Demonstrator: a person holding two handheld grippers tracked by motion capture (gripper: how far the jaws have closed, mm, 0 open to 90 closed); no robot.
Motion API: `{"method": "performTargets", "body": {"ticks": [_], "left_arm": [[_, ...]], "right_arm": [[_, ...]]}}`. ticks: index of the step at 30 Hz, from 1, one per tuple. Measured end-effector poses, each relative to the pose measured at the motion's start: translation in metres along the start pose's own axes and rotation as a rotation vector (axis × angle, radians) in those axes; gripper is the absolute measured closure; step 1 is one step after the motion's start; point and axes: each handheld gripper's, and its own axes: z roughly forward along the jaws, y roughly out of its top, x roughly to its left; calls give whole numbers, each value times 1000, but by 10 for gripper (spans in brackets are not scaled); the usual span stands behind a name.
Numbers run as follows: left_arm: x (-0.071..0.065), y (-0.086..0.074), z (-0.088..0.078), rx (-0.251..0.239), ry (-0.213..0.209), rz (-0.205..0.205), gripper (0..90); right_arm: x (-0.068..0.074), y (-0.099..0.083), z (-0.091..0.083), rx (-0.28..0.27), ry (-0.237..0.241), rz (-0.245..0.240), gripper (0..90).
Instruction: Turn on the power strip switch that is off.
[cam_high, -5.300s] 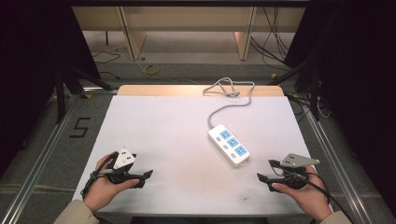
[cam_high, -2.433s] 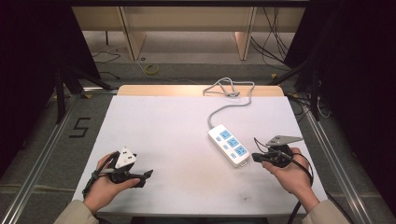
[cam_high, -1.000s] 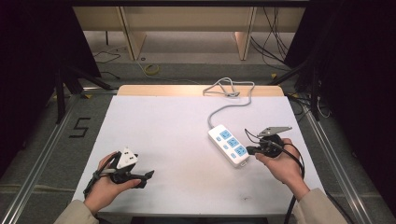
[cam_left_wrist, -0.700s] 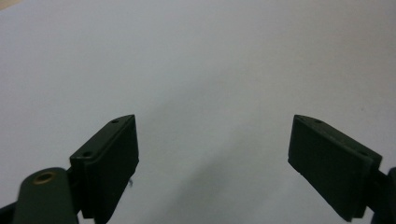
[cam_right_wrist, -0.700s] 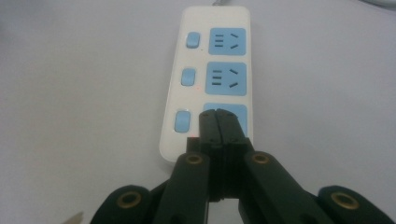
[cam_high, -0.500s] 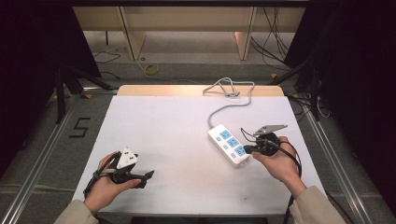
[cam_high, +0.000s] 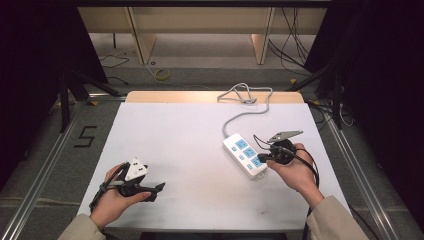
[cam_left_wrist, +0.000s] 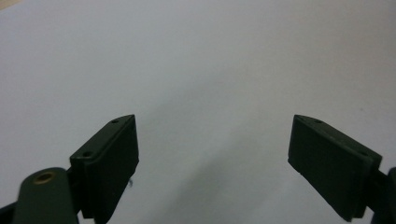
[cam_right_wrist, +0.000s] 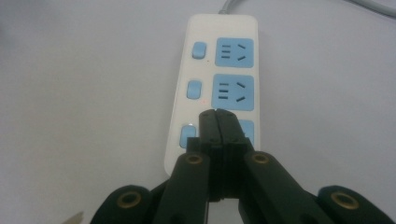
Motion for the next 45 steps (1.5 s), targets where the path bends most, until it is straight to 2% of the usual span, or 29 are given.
{"method": "performTargets", "body": {"ticks": [26,45], "left_arm": [[-2,1,1,5,0,15,160],[-2,1,1,0,1,11,160]], "right_arm": [[0,14,12,12,9,2,900],[-3,22,17,22,6,0,900]]}}
